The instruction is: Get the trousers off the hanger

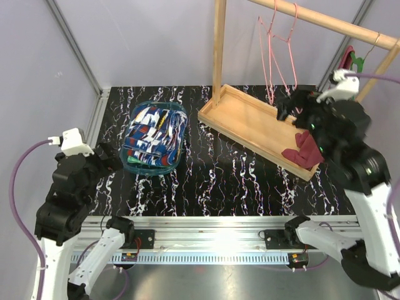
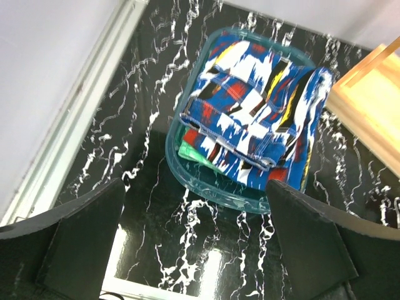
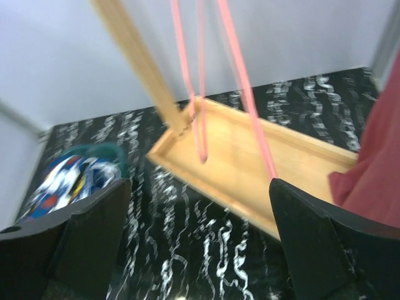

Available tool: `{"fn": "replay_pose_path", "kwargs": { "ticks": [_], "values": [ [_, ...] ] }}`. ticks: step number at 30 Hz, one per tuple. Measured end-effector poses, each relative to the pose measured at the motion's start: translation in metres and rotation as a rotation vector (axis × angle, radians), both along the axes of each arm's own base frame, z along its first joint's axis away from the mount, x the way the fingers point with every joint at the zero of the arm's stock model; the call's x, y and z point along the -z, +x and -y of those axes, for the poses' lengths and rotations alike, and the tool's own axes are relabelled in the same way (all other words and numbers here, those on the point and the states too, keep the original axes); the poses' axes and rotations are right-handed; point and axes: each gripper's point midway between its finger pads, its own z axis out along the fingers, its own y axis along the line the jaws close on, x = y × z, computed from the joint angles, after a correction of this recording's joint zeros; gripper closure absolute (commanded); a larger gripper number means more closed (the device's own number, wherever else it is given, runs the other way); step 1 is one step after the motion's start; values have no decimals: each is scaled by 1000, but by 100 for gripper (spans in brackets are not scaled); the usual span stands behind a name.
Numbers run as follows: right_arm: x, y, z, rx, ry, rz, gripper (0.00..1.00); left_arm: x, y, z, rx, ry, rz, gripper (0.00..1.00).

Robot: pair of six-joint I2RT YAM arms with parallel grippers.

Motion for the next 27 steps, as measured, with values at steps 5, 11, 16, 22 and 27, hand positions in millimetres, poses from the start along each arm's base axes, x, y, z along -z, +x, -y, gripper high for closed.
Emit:
{"fn": "replay_pose_path", "kwargs": {
  "ticks": [5, 11, 16, 22, 27],
  "values": [
    [1, -65, -3, -188, 43, 69, 0, -23, -20, -8, -7, 0, 57, 1],
    [15, -123, 17, -245, 22, 85, 0, -35, -45, -22, -40, 12, 96, 1],
    [36, -161, 46, -196, -16, 61, 1, -23, -64, -29, -45, 22, 117, 1],
    [72, -167, 71, -96, -96, -53, 1, 4, -78, -33, -30, 43, 126, 1],
    [108, -161, 78, -52, -164, -150, 1, 11, -75, -30, -18, 46, 113, 1]
  ]
}}
